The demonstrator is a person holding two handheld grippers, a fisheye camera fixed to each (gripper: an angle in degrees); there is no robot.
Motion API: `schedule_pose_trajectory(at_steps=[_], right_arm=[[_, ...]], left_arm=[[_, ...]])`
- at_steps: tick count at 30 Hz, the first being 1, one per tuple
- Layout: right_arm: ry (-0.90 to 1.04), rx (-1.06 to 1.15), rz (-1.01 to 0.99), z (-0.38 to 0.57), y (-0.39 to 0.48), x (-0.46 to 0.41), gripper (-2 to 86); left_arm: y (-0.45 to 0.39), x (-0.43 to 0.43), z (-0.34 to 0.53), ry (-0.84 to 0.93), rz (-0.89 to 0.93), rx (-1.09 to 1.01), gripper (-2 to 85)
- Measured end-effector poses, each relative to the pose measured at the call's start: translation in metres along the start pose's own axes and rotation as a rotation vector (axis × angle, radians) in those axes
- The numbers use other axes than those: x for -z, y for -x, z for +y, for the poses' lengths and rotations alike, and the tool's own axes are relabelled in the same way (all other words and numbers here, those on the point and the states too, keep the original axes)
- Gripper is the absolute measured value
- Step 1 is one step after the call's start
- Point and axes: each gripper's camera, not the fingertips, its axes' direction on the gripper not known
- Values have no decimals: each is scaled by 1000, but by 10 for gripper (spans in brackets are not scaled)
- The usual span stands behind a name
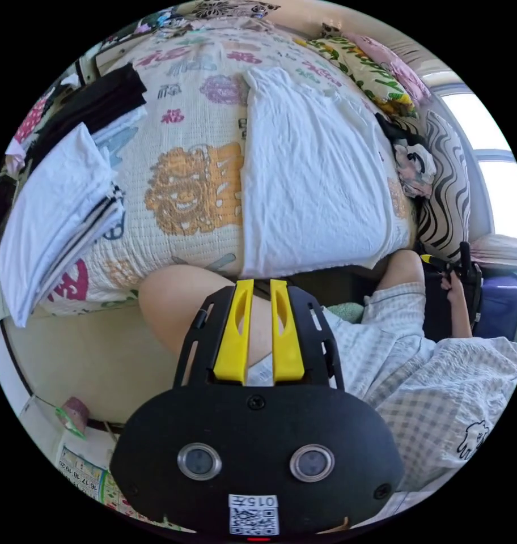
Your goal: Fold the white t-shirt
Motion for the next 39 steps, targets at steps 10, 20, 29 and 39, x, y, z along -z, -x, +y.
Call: schedule_pose_trajectory(at_steps=[10,20,29,39], right_arm=[[-314,100,-53,-175,-17,16,64],[-204,60,-105,-307,-47,-41,73],[-486,36,-154,-271,-65,-11,3],[-508,-148,-119,-257,-81,-39,53]], left_arm=[[-181,-12,-227,-275,114,-490,80],[-323,-168,-420,-31,-40,-649,85],[-286,-171,-447,-279,308,-644,18],[-222,-190,-440,-254,404,-515,117]])
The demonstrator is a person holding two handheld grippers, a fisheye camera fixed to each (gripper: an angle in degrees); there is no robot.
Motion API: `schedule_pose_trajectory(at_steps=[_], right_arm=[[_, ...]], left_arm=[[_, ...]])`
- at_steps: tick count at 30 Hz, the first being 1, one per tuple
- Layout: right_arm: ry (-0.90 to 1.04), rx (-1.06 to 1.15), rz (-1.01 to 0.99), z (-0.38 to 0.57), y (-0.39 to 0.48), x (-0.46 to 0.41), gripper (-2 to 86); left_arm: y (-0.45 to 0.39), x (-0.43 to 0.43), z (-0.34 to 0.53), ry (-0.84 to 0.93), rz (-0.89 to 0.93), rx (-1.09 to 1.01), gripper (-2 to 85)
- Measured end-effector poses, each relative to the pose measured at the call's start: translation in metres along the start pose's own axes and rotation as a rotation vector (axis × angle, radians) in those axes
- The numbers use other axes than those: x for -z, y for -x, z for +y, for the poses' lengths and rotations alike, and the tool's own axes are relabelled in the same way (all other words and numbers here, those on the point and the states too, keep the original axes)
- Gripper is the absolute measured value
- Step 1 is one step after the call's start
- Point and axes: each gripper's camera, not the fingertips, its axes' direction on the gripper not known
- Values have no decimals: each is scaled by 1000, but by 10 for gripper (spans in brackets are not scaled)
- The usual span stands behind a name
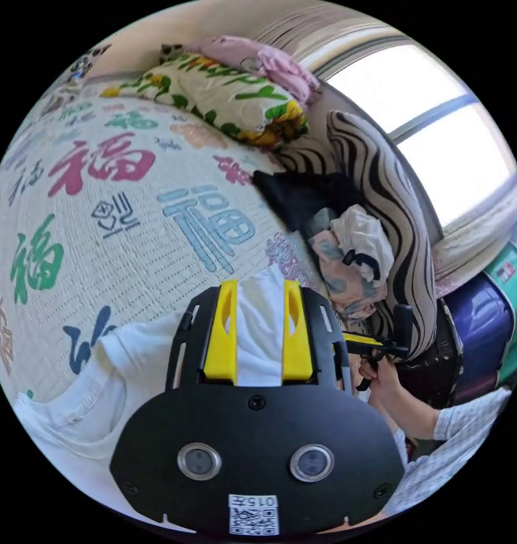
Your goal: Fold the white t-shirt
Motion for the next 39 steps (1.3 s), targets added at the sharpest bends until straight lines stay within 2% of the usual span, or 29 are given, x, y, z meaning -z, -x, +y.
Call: schedule_pose_trajectory(at_steps=[3,5,7,9,12,15,19,20,22,24,26,29,31,33,34,39], right_arm=[[-55,24,-31,5,12,8,55],[-50,69,-55,6,28,5,51],[-9,159,-62,5,61,-10,48],[32,233,-66,3,91,-29,47],[115,354,-104,-1,147,-71,45],[219,450,-146,-3,205,-128,43],[357,557,-196,2,286,-209,42],[368,570,-200,3,296,-219,41],[381,634,-201,7,337,-251,38],[383,693,-179,9,365,-275,38],[414,756,-144,11,391,-306,41],[611,846,-84,21,427,-381,59],[799,914,118,38,435,-450,70],[859,959,313,47,431,-486,59],[833,960,396,46,429,-494,28],[579,756,411,19,396,-457,-2]], left_arm=[[-3,72,42,-113,-4,-56,113],[2,121,83,-191,-77,-40,106],[16,168,130,-243,-216,37,97],[43,222,199,-282,-452,205,91],[87,260,272,-259,-621,422,95],[125,264,308,-244,-509,540,109],[147,242,313,-243,-309,555,87],[142,237,310,-243,-263,525,58],[115,233,307,-276,-286,420,40],[75,220,307,-280,-313,289,45],[62,204,310,-234,-253,256,63],[56,187,326,-225,-178,282,81],[52,187,337,-250,-169,294,82],[45,192,345,-255,-172,288,82],[43,194,347,-251,-171,286,82],[26,205,368,-250,-129,250,83]])
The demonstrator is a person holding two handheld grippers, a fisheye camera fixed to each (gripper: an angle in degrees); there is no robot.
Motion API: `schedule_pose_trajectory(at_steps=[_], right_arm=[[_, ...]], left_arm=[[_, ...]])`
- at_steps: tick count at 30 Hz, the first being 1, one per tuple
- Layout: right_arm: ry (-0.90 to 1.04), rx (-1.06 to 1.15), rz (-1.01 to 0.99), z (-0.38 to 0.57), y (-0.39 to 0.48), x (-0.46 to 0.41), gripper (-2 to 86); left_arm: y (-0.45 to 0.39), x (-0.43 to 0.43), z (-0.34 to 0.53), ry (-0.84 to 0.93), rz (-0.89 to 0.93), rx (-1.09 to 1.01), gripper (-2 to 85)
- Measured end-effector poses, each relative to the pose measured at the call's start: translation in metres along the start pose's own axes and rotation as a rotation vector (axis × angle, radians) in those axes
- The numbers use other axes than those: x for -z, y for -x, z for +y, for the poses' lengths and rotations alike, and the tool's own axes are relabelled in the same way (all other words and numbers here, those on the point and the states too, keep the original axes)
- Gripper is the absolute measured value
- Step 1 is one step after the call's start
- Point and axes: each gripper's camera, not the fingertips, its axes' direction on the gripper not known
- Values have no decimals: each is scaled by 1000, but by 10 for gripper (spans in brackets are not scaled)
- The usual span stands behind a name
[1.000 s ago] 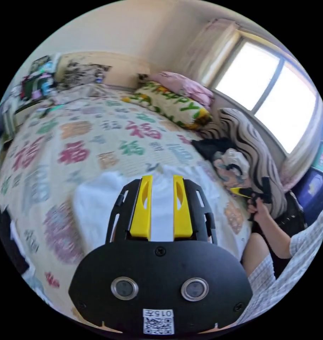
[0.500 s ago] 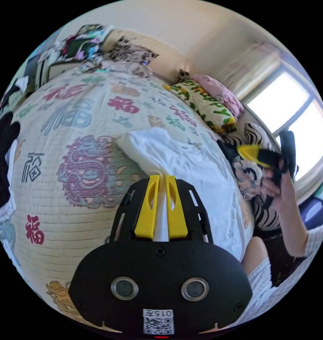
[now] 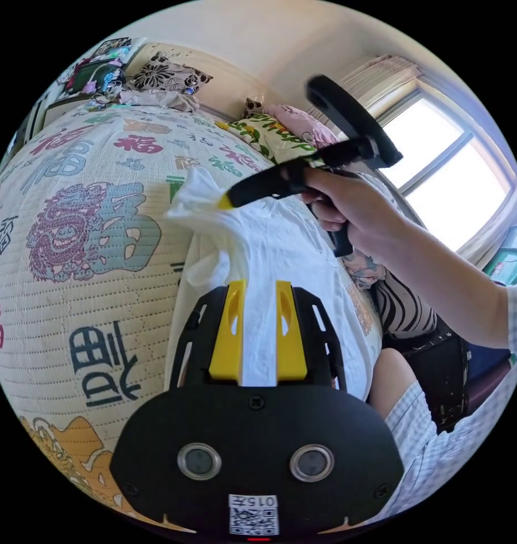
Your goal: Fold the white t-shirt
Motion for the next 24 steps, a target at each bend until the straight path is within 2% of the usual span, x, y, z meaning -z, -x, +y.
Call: schedule_pose_trajectory(at_steps=[3,5,6,7,9,11,13,15,17,19,21,24], right_arm=[[66,-162,23,31,-40,-17,-2],[67,-215,-60,44,-53,-23,1],[3,-204,-150,47,-50,-19,5],[-70,-153,-226,43,-39,-13,11],[-130,-46,-253,25,-11,-8,30],[-138,83,-222,-2,26,-11,51],[-82,238,-185,-37,72,-30,58],[-67,251,-186,-56,87,-48,39],[-50,212,-245,-71,87,-59,27],[-62,221,-355,-79,84,-60,36],[-59,270,-346,-83,91,-60,44],[110,385,-306,-96,115,-88,43]], left_arm=[[-3,5,11,13,46,13,83],[-7,12,15,1,61,11,83],[-11,20,18,-21,54,3,83],[-13,25,19,-35,43,1,83],[-18,49,24,-118,-87,30,84],[-17,63,28,-174,-190,81,90],[-13,63,26,-174,-181,108,98],[-5,39,17,-50,-144,136,99],[-2,32,18,-30,-183,163,68],[-12,49,26,-126,-189,158,26],[-41,78,43,-243,-242,77,9],[-77,81,59,-246,-206,-18,0]])
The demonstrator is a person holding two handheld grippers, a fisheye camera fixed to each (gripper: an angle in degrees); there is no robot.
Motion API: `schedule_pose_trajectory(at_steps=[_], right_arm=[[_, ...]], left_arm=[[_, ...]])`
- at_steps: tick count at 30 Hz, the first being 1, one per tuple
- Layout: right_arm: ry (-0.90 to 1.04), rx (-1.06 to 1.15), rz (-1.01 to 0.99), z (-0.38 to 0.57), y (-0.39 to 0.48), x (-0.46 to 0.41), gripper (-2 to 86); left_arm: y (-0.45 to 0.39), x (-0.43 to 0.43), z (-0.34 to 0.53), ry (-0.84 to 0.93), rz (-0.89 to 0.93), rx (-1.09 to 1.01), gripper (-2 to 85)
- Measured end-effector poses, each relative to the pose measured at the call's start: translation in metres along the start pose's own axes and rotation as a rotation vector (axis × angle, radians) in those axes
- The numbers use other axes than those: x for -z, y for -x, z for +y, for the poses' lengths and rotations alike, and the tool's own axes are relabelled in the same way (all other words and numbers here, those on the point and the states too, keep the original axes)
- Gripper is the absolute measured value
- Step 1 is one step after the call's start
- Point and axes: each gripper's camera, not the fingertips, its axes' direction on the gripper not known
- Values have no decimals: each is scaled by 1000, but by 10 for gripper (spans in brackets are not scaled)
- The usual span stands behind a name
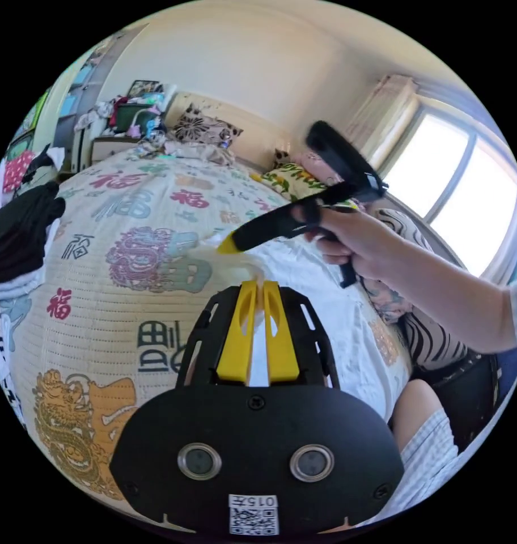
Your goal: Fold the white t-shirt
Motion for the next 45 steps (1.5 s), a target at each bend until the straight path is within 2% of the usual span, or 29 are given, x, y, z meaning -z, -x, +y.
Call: schedule_pose_trajectory(at_steps=[2,3,5,7,10,14,16,17,18,19,20,22,24,30,35,39,45], right_arm=[[144,-12,34,-10,-5,-29,21],[185,-54,123,-11,-11,-42,8],[108,-158,206,-2,-25,-39,1],[-102,-361,183,28,-47,-17,-3],[-128,-506,142,63,-66,-18,-4],[-203,-398,65,58,-40,-16,-3],[-191,-210,2,22,-3,-24,0],[-144,-147,-14,9,8,-31,1],[12,-40,-28,-16,25,-54,5],[153,17,38,-36,36,-79,8],[184,33,100,-43,39,-90,9],[270,28,334,-60,36,-122,17],[322,1,392,-66,28,-134,29],[281,-113,303,-73,10,-142,31],[309,-95,359,-83,16,-157,31],[320,-32,447,-85,25,-170,-1],[217,-93,365,-80,21,-152,-9]], left_arm=[[-17,-9,10,53,10,-41,-2],[-24,-16,18,93,6,-55,-2],[-29,-22,27,133,22,-58,-3],[-30,-23,35,143,43,-49,-3],[-31,-26,41,182,76,-50,-3],[-34,-27,41,200,95,-40,-3],[-37,-25,42,200,90,-43,-3],[-39,-24,43,200,84,-47,-2],[-41,-23,43,202,81,-50,-2],[-42,-22,43,203,81,-51,-2],[-43,-21,43,202,83,-50,-2],[-43,-18,43,198,88,-46,-2],[-42,-13,44,191,93,-36,-2],[-42,-7,44,201,105,-25,-2],[-41,1,42,198,106,-21,-2],[-39,8,41,203,109,-19,-2],[-30,30,38,160,116,8,-2]])
